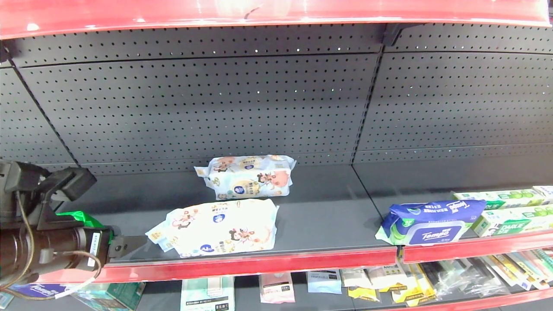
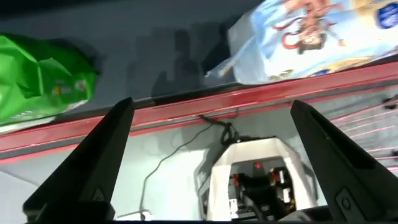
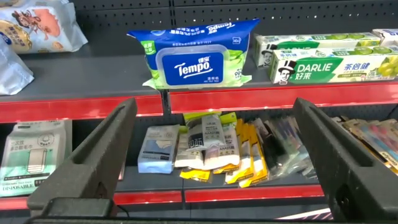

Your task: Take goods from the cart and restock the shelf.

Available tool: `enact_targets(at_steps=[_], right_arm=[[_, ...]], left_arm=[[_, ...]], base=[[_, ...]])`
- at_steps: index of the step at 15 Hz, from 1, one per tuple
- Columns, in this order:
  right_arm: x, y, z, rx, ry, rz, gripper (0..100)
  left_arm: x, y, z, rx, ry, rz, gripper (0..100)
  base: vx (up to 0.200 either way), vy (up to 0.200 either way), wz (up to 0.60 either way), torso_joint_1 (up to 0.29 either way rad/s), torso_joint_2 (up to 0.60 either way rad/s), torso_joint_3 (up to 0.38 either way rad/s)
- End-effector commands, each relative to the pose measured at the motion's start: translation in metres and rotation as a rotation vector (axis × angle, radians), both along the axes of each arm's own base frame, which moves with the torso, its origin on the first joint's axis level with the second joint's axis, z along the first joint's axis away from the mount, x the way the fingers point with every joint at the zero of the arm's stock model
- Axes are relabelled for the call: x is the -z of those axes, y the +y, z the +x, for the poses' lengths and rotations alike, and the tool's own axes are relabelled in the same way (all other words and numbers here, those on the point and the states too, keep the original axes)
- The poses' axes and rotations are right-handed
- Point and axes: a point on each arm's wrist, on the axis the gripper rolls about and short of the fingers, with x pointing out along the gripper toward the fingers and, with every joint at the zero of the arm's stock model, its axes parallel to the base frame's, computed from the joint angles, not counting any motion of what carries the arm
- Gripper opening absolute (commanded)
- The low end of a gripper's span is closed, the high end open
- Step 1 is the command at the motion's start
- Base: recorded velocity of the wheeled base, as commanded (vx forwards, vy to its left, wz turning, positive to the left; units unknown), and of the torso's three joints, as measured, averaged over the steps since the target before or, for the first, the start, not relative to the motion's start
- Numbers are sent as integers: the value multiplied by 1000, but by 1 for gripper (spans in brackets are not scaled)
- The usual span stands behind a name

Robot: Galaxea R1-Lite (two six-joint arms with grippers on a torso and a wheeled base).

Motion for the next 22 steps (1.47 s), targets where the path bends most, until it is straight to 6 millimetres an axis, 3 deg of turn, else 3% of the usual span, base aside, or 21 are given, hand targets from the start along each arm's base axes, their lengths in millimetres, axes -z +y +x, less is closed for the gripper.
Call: enact_targets(at_steps=[1,8,22], right_arm=[[0,0,0,-1,0,0,100],[0,0,0,-1,0,0,100],[0,0,0,-1,0,0,100]], left_arm=[[8,4,14,-17,48,13,100],[15,9,47,-44,86,16,100],[31,1,71,38,141,67,100]], base=[[0,0,0,0,0,0],[0,0,0,0,0,0],[0,0,0,0,0,0]])
